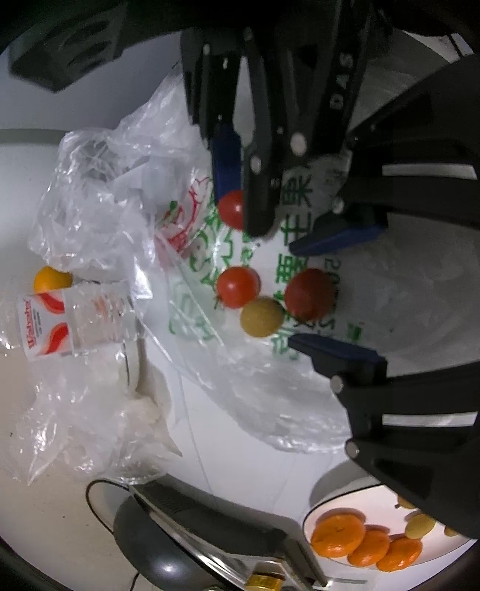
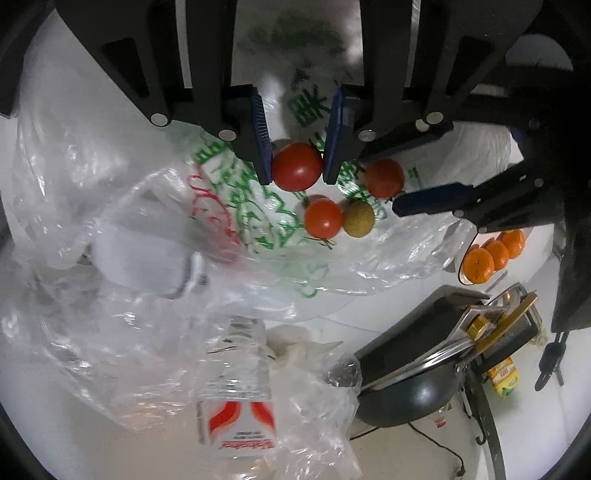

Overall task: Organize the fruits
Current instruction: 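Close the left tool on a cherry tomato while the right tool grasps another tomato, then lift both cherry tomatoes and carry them toward the white plate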

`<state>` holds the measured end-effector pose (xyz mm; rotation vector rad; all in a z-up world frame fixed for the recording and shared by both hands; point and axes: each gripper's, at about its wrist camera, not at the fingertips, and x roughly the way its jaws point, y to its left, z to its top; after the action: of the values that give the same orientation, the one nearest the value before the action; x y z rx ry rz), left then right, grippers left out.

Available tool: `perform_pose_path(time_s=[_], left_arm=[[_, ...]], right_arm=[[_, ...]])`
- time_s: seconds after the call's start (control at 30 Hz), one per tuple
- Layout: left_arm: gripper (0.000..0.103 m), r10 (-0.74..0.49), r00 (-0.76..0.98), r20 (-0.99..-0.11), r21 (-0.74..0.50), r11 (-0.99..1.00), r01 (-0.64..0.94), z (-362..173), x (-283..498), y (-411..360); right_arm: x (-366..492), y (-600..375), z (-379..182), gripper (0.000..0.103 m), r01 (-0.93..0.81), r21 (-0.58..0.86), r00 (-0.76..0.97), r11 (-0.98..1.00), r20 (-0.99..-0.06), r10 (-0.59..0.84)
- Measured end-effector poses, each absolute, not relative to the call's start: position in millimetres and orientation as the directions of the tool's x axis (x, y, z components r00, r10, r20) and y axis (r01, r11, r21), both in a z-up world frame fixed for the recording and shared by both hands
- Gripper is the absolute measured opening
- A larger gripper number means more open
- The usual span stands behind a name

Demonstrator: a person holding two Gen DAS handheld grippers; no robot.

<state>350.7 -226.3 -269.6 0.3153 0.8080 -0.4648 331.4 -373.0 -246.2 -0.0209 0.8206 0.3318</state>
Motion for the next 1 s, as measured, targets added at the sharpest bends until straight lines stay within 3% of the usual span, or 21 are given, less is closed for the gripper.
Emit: perform_pose_path(time_s=[0.17, 0.37, 1.0], left_arm=[[0.044, -0.267, 0.605, -0.75, 0.103, 0.856, 0.506, -271.6, 353.8, -230.4], [0.032, -0.253, 0.617, -0.746, 0.13, 0.853, 0.506, -274.2, 354.6, -234.2], [0.031, -0.344, 0.635, -0.691, 0.117, 0.814, 0.569, -249.1, 310.0, -234.7]], right_arm=[[325.4, -386.2, -247.2, 0.029, -0.283, 0.122, 0.641, 0.951, -0.714, 0.282], [320.1, -391.8, -246.3, 0.029, -0.285, 0.126, 0.647, 0.95, -0.706, 0.287], [296.7, -381.9, -230.4, 0.029, -0.266, 0.092, 0.673, 0.96, -0.695, 0.253]])
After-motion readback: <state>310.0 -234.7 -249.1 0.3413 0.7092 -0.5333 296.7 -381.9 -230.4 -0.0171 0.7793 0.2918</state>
